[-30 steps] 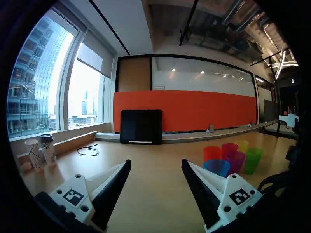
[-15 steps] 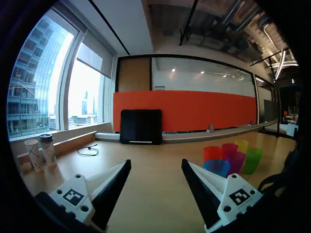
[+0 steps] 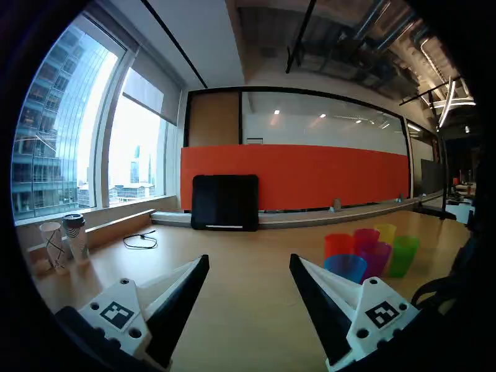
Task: Pour water
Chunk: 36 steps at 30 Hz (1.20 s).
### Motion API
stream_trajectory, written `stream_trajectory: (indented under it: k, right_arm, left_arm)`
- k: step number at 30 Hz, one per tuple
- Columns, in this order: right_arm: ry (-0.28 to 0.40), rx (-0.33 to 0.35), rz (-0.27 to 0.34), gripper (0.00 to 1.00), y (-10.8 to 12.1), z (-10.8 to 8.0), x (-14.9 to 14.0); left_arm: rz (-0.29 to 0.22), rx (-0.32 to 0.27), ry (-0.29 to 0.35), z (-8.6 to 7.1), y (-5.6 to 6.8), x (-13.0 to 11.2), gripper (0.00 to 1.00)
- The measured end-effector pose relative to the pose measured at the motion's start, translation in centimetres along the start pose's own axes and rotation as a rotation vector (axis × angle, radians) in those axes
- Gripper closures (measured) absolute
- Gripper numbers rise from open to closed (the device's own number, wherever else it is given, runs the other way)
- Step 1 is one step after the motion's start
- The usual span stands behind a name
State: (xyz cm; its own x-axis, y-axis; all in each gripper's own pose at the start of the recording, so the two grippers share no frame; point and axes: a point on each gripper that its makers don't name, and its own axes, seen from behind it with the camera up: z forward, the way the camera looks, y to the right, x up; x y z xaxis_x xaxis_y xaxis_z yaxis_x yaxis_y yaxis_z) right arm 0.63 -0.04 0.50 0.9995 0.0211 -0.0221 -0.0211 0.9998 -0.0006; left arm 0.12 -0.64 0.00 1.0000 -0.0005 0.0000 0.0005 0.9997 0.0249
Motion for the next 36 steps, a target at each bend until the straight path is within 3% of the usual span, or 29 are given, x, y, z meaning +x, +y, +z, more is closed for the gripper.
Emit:
stream_trajectory:
  k: [36]
  right_arm:
    - [-0.021,-0.009,-0.022,0.01,0.24,-0.41,-0.45]
  left_arm:
    - [0.000,0.000,0.000,0.04,0.04,0.01,0.04]
